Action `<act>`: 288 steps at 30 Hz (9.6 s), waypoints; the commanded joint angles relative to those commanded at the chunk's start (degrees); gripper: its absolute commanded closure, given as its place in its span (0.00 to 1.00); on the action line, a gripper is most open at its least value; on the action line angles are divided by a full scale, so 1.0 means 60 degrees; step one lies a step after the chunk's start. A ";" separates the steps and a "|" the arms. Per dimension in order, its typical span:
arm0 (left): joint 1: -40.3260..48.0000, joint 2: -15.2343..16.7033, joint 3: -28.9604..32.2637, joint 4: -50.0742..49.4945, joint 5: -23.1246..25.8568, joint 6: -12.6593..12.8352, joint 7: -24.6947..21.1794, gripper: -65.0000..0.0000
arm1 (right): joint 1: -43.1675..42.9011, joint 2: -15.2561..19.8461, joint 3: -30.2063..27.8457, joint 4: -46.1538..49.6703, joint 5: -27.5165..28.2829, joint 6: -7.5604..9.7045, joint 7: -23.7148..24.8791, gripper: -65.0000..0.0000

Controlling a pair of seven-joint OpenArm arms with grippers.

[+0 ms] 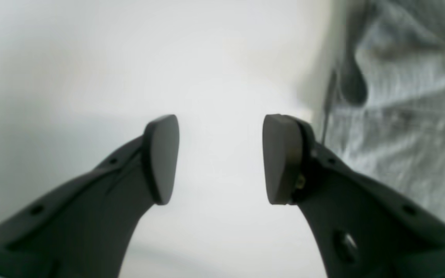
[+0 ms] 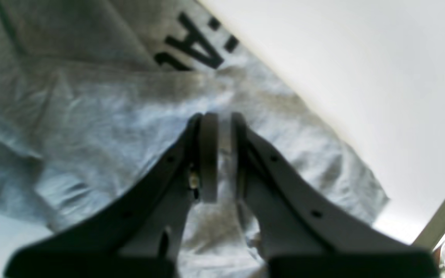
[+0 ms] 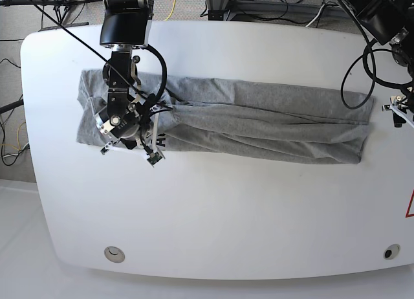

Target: Fold the T-shirt properly

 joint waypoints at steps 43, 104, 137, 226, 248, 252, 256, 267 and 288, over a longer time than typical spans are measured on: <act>-0.0630 0.0138 0.1644 -0.1096 0.0436 0.0000 0.0261 0.47 | 0.0141 0.0025 0.0139 0.0461 0.0071 0.0000 -0.0372 0.91; -0.0730 -0.0028 0.2155 -0.2591 -0.1617 0.0000 0.0440 0.44 | 0.0293 0.0074 0.0174 -0.0773 0.0193 0.0000 0.0101 0.91; -0.0607 0.0134 0.3067 -0.2773 -0.1147 0.0000 -0.0589 0.47 | 0.0156 0.0143 0.0112 -0.1020 0.0115 0.0000 0.0092 0.91; -0.0559 -0.0066 0.3017 -0.1796 -0.1117 0.0000 -0.0006 0.48 | -0.0745 0.0051 -0.0226 -0.0497 0.0109 0.0000 0.1761 0.90; -0.0443 -0.0322 0.2794 -0.1585 -0.1165 0.0000 0.0196 0.48 | -0.0566 -0.0084 0.0043 0.0865 0.2641 0.0000 0.0078 0.85; -0.0339 -0.0432 0.2584 -0.1282 -0.1259 0.0000 0.0290 0.48 | -0.0591 -0.0083 0.0013 0.1093 0.2471 0.0000 0.0113 0.86; -0.0168 -0.0503 0.2354 -0.0841 -0.1515 0.0000 0.0357 0.47 | -0.0593 -0.0054 0.0050 0.1145 0.2055 0.0000 0.0243 0.87; -0.0187 -0.0404 0.2399 -0.0878 -0.1730 0.0000 0.0280 0.47 | -0.0721 -0.0021 0.0066 0.0921 0.0849 0.0000 0.0382 0.87; -0.0112 -0.0032 0.2656 -0.0727 -0.1794 0.0000 0.0243 0.46 | -0.1367 -0.0115 0.0280 0.1189 0.1214 0.0000 0.0592 0.88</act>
